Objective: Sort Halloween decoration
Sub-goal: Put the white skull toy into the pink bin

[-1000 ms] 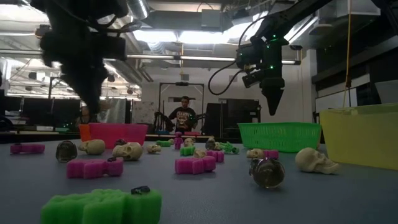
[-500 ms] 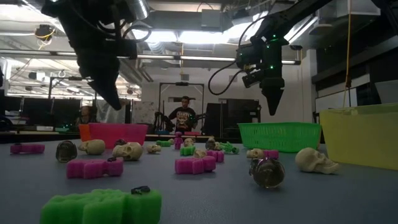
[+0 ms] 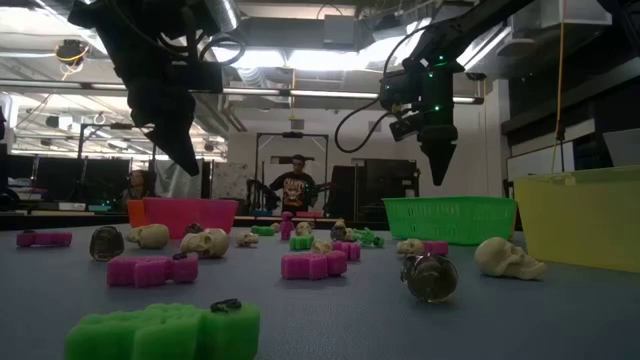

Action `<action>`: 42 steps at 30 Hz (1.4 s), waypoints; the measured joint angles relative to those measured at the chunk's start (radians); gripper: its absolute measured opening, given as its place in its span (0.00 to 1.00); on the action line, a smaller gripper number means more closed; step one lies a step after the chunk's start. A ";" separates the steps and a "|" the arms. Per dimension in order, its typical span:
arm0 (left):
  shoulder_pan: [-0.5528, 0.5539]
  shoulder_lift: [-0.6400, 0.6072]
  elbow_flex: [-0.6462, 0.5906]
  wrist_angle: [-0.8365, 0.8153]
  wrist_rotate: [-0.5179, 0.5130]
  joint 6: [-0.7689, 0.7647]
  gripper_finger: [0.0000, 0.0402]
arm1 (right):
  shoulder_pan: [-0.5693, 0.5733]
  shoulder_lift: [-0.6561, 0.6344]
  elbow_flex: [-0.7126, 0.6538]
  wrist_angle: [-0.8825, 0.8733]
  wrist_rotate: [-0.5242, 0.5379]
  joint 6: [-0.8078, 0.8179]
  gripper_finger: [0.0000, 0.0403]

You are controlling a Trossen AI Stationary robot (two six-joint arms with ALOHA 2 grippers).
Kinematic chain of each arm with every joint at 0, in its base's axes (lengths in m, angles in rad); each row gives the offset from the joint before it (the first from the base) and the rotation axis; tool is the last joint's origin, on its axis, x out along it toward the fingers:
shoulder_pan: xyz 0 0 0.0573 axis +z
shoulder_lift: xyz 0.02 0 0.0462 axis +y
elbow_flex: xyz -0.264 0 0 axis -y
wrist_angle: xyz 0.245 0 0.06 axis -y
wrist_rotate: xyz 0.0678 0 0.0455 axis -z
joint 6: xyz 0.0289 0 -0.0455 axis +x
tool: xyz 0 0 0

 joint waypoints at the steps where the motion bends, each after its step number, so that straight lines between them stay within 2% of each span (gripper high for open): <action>1: 0.000 0.000 0.000 0.000 -0.001 0.000 0.41 | 0.000 0.000 0.000 0.000 0.000 0.000 0.54; 12: 0.000 0.000 0.000 0.000 -0.002 0.000 0.44 | 0.000 0.000 0.000 -0.001 0.003 -0.011 0.54; 21: 0.000 0.000 0.000 0.000 -0.001 0.000 0.44 | 0.000 0.000 0.004 -0.012 0.111 -0.110 0.54; 32: 0.000 0.000 0.000 0.060 -0.001 0.000 0.44 | 0.001 0.000 0.130 -0.003 0.130 -0.253 0.54; 35: 0.000 0.000 0.000 0.072 -0.001 0.000 0.44 | 0.001 0.000 0.143 0.063 0.066 -0.322 0.54; 42: 0.000 0.000 0.000 0.075 -0.001 0.000 0.44 | 0.001 0.004 0.144 0.254 -0.228 -0.526 0.54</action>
